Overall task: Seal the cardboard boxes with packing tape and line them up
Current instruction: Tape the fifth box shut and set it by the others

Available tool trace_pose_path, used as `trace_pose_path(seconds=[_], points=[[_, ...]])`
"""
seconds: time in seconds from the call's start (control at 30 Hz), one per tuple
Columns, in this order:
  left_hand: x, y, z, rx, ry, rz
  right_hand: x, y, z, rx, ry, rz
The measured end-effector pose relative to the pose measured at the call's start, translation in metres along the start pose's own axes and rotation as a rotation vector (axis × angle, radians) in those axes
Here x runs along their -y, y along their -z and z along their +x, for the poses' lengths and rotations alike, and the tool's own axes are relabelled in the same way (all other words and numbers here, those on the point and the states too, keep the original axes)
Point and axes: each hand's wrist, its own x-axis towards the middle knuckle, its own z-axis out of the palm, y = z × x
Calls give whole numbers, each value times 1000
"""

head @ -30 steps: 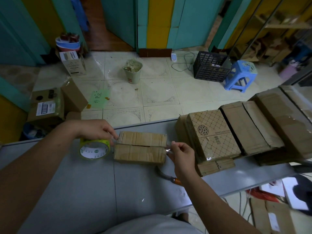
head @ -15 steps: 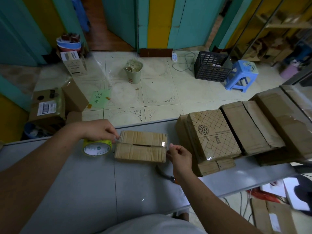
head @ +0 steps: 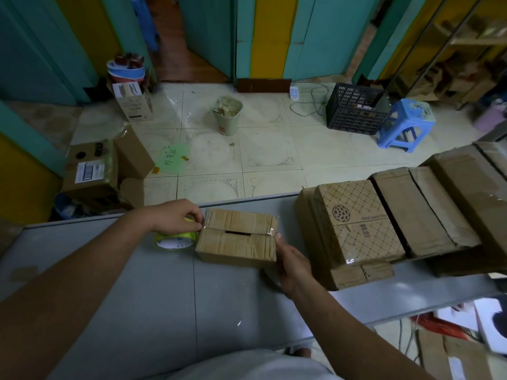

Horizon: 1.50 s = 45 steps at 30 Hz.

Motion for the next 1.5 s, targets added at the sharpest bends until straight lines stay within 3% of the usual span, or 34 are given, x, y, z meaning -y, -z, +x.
trace_pose_path(seconds=[0.17, 0.37, 0.5, 0.7, 0.8, 0.93, 1.13, 1.27, 1.37, 1.43, 1.5], points=[[7, -13, -3, -58, 30, -86, 8, -1, -2, -125, 321, -169], [11, -22, -7, -82, 72, -139, 11, 12, -8, -54, 739, -671], [7, -22, -9, -89, 86, -156, 10, 17, -8, -16, 735, -838], [-6, -21, -12, -91, 152, -145, 20, 18, -9, 44, 567, -719], [-13, -21, -16, -48, 202, -220, 21, 15, -18, 23, 683, -725], [-14, -24, -24, -37, 193, -95, 24, 12, -26, 67, 764, -715], [-25, -49, -40, -119, 274, -304, 54, 2, -29, 178, 778, -764], [-53, -93, -35, -242, 330, -430, 87, -15, -23, 246, 765, -962], [-72, -127, -32, -385, 331, -574, 107, -23, -16, 214, 748, -1303], [-81, -144, -30, -478, 319, -607, 110, -25, -12, 96, 802, -1568], [-87, -157, -30, -575, 304, -676, 105, -30, -18, 58, 956, -1588]])
